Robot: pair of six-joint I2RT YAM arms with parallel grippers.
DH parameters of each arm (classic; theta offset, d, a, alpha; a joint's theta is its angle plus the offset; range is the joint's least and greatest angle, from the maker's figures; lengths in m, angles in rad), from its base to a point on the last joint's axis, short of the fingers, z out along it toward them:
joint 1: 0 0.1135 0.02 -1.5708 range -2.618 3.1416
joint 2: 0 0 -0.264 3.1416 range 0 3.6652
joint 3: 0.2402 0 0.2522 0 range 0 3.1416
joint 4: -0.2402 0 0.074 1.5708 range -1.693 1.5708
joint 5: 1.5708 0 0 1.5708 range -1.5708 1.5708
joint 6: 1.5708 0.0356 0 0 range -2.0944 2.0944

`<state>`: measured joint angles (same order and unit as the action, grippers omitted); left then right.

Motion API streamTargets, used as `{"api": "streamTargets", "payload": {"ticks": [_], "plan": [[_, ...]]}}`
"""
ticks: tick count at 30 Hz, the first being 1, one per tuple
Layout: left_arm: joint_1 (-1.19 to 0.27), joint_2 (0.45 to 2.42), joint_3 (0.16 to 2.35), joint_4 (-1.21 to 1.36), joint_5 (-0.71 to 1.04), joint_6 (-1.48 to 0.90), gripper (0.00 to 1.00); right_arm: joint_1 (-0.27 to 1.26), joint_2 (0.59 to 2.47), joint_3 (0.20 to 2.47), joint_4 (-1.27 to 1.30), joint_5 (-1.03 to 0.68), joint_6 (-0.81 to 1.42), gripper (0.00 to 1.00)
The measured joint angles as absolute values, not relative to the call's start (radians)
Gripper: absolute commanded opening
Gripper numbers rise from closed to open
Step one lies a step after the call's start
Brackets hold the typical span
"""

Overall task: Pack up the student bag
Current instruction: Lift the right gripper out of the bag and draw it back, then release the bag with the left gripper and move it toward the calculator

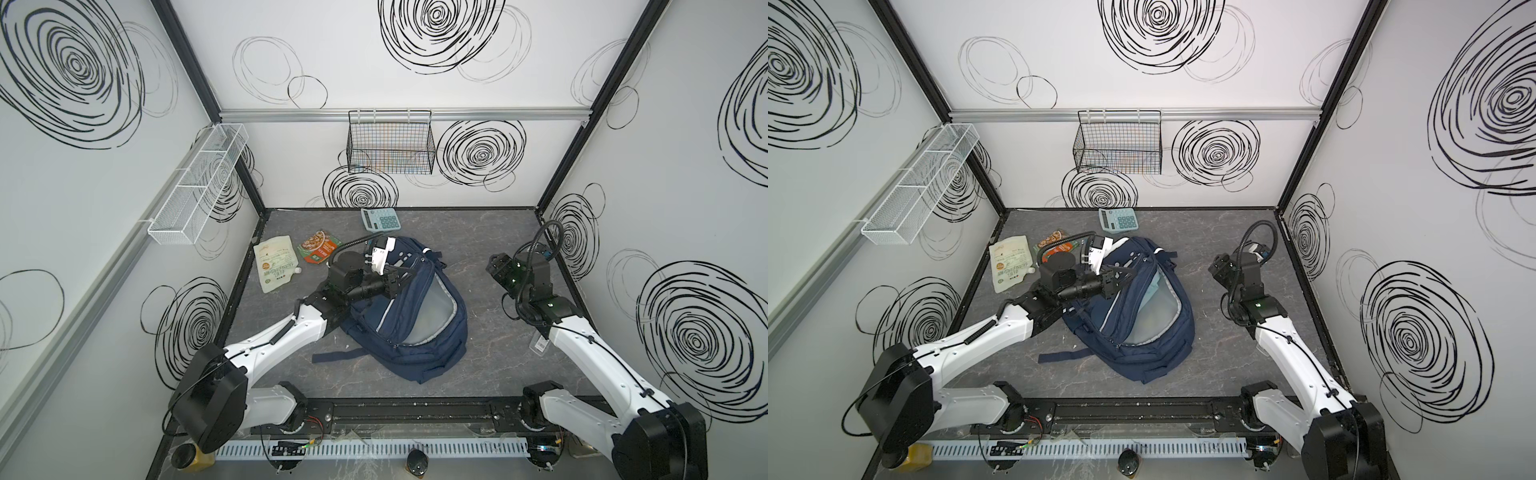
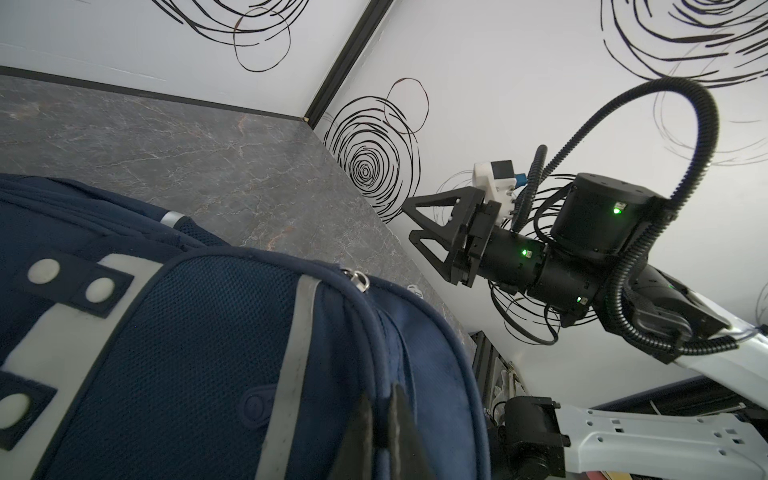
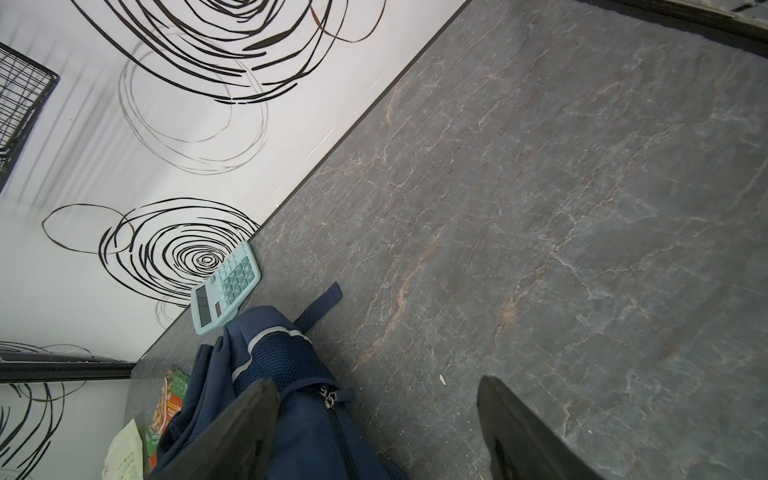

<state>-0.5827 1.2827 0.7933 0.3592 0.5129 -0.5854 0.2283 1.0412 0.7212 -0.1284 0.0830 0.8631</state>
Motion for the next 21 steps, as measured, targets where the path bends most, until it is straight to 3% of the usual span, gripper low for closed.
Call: {"api": "streamTargets", "payload": {"ticks": [1,8,14,21], "plan": [[-0.583,1.283,0.795,0.361,0.515,-0.581,0.43,0.236,1.052,0.728,-0.122,0.083,0.859,0.8],[-0.576,1.26,0.844,0.373,0.506,-0.541,0.53,0.31,1.127,0.79,-0.086,0.106,0.821,0.79],[-0.535,1.275,0.945,0.312,0.387,-0.496,0.58,0.353,1.225,0.889,-0.03,0.142,0.778,0.8],[-0.405,1.52,1.186,0.26,0.157,-0.522,0.57,0.364,1.313,0.946,0.025,0.15,0.755,0.79]]}}
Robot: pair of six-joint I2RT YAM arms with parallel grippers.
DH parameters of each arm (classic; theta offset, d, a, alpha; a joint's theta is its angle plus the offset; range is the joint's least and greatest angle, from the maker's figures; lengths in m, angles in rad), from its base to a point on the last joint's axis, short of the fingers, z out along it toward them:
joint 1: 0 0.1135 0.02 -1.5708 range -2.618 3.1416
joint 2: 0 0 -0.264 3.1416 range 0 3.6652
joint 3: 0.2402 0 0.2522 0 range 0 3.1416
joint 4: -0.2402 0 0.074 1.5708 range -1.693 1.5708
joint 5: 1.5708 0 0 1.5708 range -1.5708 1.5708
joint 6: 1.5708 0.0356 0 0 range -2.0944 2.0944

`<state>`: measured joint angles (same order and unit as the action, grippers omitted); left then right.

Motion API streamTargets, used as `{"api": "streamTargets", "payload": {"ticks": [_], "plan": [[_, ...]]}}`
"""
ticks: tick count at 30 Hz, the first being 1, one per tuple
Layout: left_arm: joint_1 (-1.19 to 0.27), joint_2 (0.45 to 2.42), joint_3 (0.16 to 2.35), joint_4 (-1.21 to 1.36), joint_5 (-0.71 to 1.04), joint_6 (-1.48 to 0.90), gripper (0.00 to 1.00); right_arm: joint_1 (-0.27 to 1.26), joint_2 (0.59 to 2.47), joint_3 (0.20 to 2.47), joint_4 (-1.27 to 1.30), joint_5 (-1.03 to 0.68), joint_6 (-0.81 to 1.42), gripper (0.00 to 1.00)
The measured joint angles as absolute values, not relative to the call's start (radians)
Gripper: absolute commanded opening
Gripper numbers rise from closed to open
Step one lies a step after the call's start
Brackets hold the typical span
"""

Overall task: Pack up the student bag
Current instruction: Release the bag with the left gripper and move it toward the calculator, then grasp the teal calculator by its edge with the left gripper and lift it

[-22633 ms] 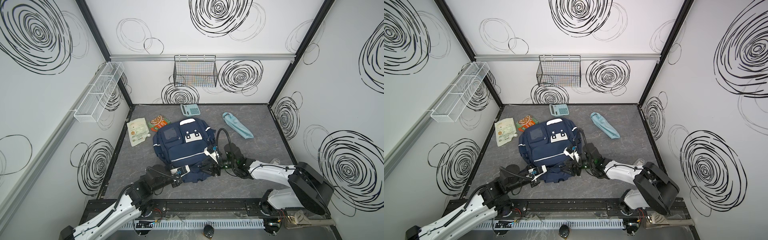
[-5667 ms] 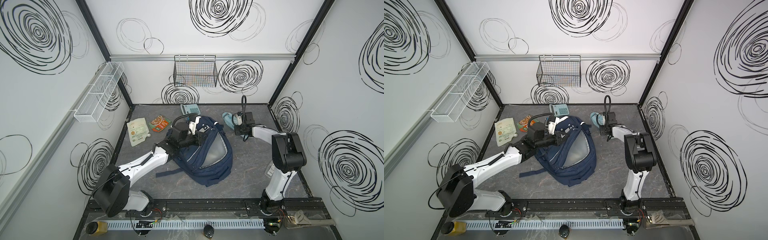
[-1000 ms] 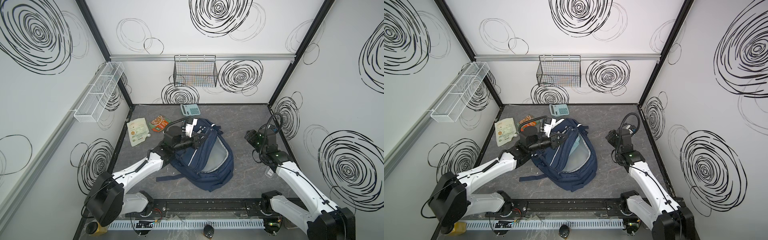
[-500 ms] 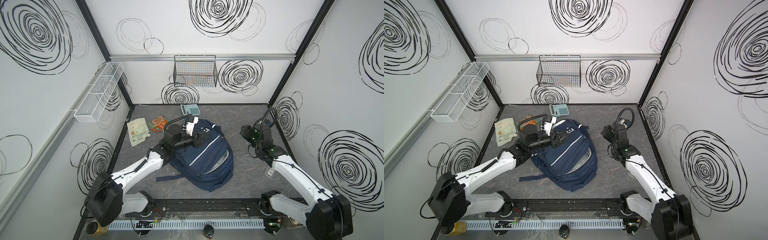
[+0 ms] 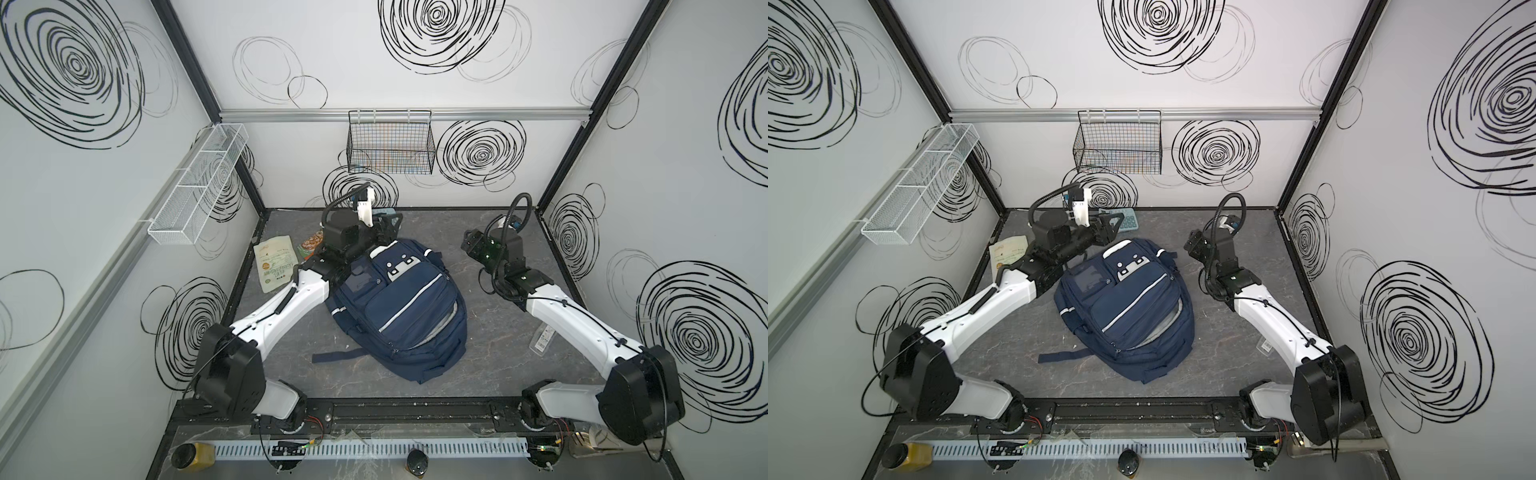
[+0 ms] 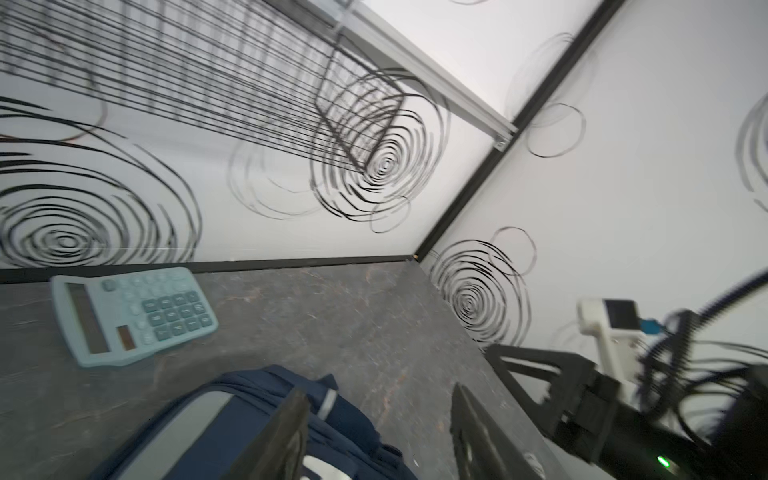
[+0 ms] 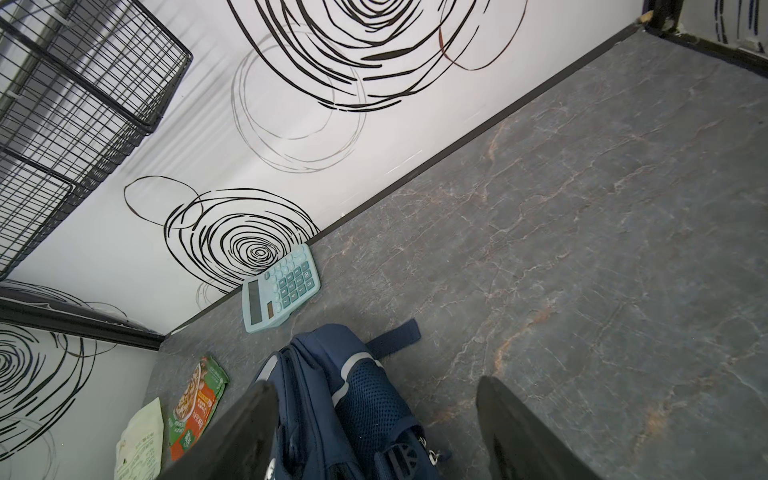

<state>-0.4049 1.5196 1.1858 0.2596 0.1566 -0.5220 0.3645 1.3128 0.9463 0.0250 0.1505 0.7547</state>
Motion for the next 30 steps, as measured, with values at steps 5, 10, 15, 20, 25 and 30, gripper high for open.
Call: {"api": "streamTargets", "payload": {"ticks": [5,10,15,20,25,30], "plan": [[-0.308,1.715,1.226,0.269,0.1,-0.604,0.57,0.366,1.37,0.956,0.051,0.138,0.752,0.79],[-0.257,1.87,1.248,0.298,0.063,-0.679,0.57,0.366,1.42,0.956,0.072,0.116,0.752,0.79],[-0.218,1.985,1.292,0.348,0.08,-0.769,0.56,0.366,1.464,0.956,0.093,0.093,0.758,0.78],[-0.18,2.132,1.447,0.342,0.108,-0.821,0.56,0.369,1.49,0.957,0.109,0.077,0.763,0.78],[-0.156,2.262,1.619,0.285,0.137,-0.835,0.56,0.382,1.513,0.958,0.112,0.068,0.764,0.77],[-0.153,2.396,1.822,0.175,0.166,-0.818,0.57,0.388,1.538,0.981,0.113,0.057,0.764,0.77]]}}
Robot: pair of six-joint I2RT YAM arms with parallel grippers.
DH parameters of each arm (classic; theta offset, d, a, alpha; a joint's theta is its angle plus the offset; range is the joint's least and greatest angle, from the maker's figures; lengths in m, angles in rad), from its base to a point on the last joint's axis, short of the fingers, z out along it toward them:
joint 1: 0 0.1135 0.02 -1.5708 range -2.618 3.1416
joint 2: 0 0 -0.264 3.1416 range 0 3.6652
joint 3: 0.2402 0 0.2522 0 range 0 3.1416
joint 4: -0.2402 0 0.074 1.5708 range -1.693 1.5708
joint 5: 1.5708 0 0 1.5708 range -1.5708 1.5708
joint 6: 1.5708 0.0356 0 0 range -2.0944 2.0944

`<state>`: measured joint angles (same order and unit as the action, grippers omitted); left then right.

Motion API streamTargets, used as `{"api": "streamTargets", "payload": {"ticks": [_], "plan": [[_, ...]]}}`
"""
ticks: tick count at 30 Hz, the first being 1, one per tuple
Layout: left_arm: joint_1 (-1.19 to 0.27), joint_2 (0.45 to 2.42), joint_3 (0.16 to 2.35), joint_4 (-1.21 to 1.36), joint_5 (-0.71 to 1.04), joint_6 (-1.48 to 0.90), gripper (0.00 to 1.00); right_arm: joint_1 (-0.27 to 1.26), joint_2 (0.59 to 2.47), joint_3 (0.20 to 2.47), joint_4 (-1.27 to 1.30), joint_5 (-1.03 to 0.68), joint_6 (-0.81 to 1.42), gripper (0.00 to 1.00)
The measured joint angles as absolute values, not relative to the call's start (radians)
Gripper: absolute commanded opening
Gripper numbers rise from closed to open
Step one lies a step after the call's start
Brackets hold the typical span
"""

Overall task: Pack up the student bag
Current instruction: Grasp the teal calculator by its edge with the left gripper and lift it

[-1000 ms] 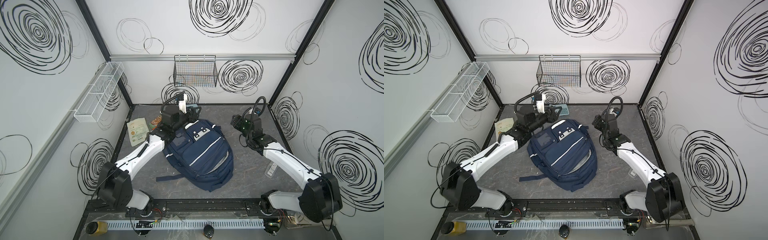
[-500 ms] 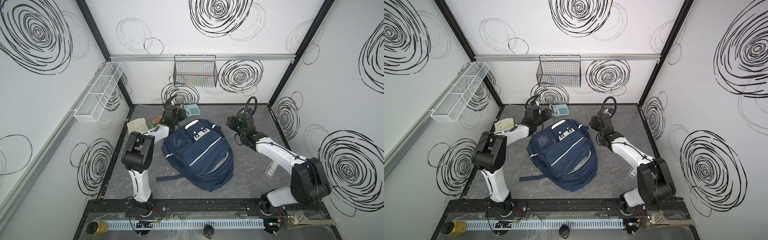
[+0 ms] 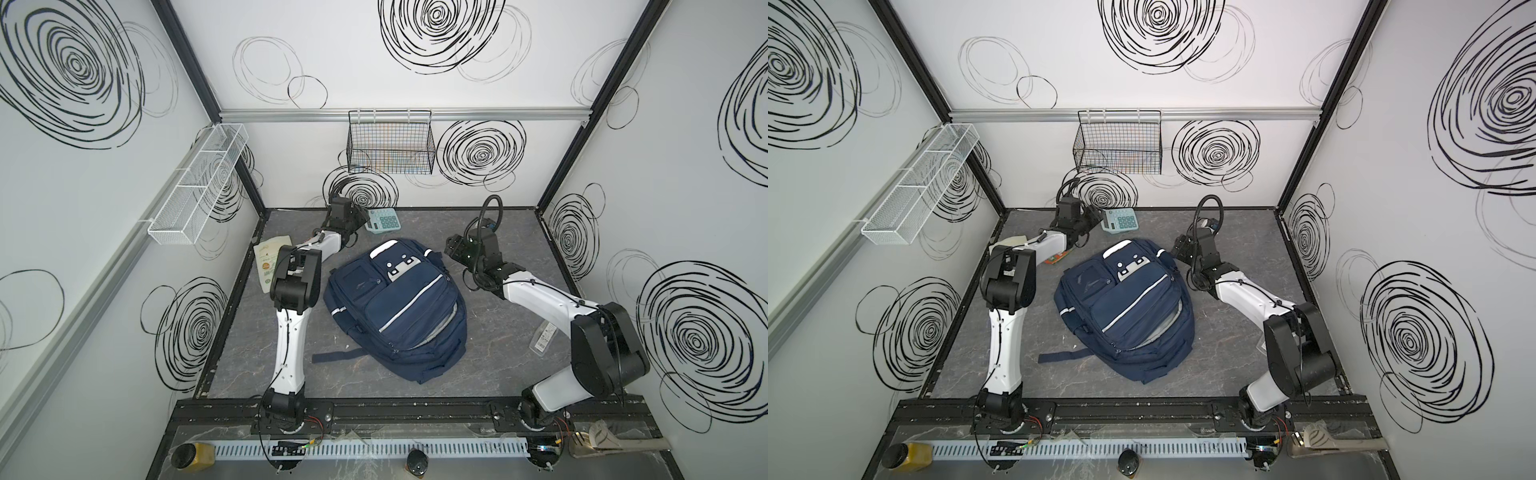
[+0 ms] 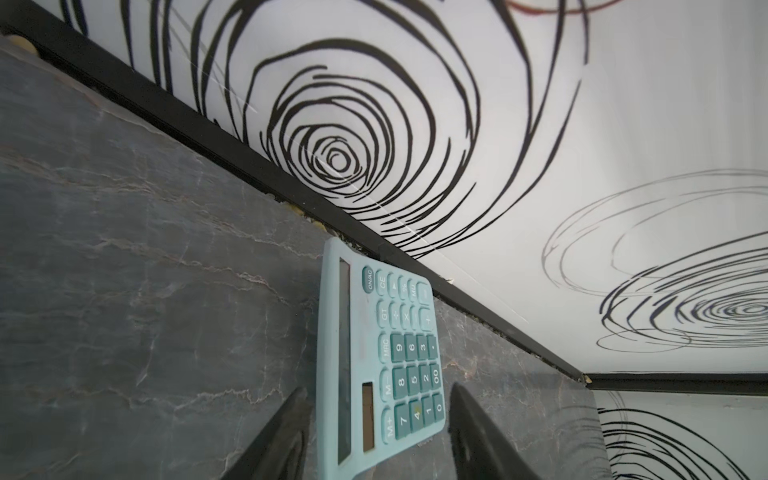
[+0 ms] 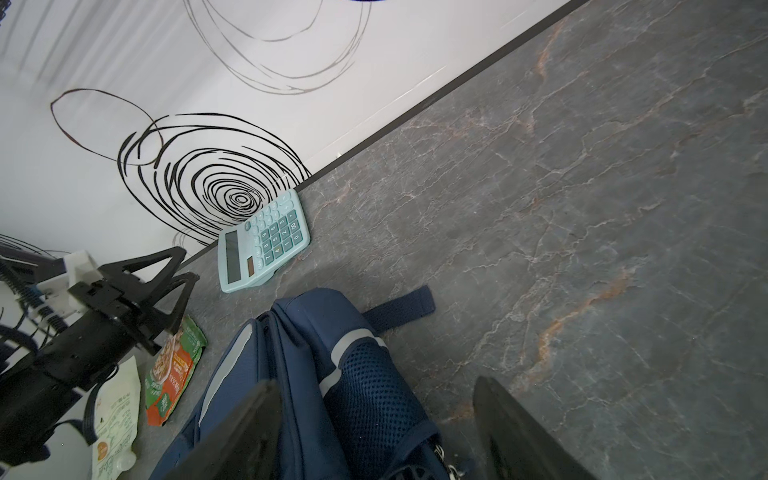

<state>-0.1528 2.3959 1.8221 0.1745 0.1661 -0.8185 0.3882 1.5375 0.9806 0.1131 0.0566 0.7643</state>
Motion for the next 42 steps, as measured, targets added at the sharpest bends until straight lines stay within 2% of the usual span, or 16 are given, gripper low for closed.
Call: {"api": "streamTargets", "payload": {"ticks": [5,12,16,21,25,30,33,42], "plan": [[-0.153,2.514,2.0,0.049,0.185,-0.776,0.58,0.388,1.543,0.988,0.115,0.051,0.764,0.77],[-0.154,2.558,2.028,-0.029,0.191,-0.755,0.56,0.388,1.548,0.988,0.115,0.043,0.764,0.77],[-0.155,2.608,2.094,-0.029,0.241,-0.75,0.48,0.388,1.548,0.988,0.117,0.04,0.764,0.76],[-0.157,2.656,2.155,-0.026,0.297,-0.742,0.29,0.387,1.548,0.986,0.119,0.034,0.764,0.76],[-0.157,2.652,2.148,0.002,0.313,-0.748,0.21,0.385,1.548,0.985,0.119,0.032,0.763,0.76],[-0.146,2.562,1.994,0.077,0.322,-0.775,0.12,0.384,1.544,0.985,0.118,0.033,0.762,0.75],[-0.141,2.444,1.818,0.12,0.32,-0.789,0.0,0.383,1.533,0.985,0.117,0.033,0.762,0.75],[-0.112,2.073,1.392,0.254,0.293,-0.857,0.0,0.385,1.417,0.985,0.079,0.032,0.751,0.75]]}}
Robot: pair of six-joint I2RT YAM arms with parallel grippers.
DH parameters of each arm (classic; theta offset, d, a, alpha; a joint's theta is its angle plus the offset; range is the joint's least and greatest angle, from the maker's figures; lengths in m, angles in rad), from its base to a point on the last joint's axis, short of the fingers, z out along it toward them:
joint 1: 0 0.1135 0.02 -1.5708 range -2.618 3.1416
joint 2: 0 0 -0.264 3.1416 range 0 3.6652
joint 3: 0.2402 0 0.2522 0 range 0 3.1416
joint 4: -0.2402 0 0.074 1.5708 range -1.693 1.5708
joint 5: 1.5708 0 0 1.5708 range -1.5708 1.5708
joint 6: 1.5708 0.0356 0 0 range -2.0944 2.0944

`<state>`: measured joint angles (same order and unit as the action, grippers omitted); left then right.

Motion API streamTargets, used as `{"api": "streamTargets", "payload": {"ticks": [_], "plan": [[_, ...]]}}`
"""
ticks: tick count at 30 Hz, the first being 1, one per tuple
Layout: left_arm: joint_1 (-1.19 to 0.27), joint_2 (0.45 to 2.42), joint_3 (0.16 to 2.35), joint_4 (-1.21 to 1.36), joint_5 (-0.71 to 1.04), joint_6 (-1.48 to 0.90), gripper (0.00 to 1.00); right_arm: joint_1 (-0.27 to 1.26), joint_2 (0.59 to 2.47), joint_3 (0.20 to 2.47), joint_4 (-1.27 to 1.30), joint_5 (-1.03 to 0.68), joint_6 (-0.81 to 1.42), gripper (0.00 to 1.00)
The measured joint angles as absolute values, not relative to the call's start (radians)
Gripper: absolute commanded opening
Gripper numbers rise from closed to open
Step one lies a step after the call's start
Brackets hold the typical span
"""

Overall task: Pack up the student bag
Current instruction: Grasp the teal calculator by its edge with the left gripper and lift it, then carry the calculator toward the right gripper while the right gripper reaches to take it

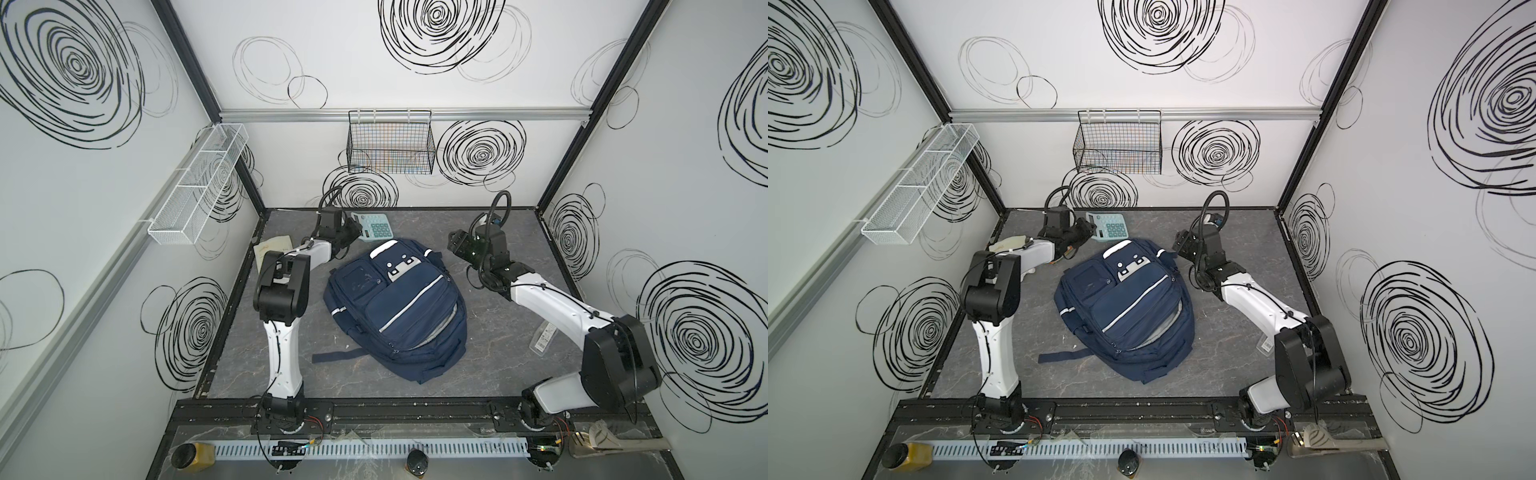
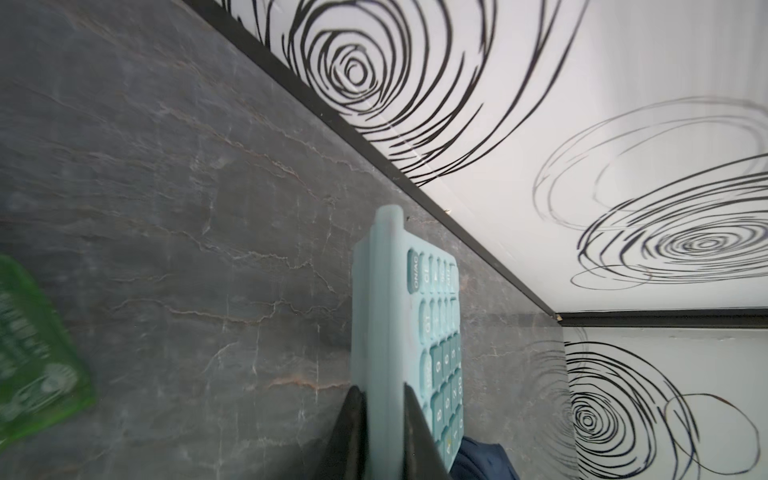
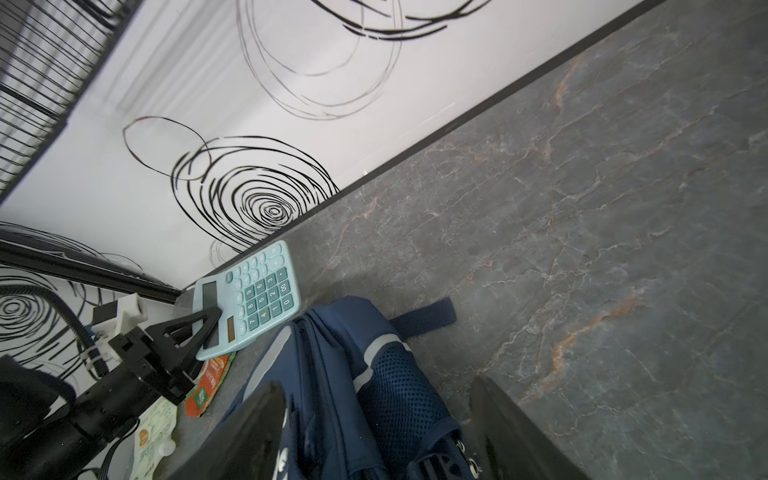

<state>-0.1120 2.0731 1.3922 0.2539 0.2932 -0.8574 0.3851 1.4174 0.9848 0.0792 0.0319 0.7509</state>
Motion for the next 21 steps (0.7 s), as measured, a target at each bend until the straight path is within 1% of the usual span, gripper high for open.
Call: {"api": "streamTargets", "payload": {"ticks": [6,11,17,21], "plan": [[-0.108,1.826,1.204,0.316,0.256,-0.878,0.0,0.403,1.283,0.962,0.072,0.034,0.75,0.74],[-0.107,1.658,1.073,0.328,0.222,-0.895,0.0,0.418,1.206,0.95,0.047,0.041,0.747,0.73],[-0.107,1.497,0.967,0.31,0.196,-0.903,0.0,0.427,1.129,0.939,0.027,0.045,0.741,0.73],[-0.118,1.38,0.92,0.281,0.184,-0.895,0.0,0.427,1.072,0.896,0.034,0.017,0.737,0.73]]}}
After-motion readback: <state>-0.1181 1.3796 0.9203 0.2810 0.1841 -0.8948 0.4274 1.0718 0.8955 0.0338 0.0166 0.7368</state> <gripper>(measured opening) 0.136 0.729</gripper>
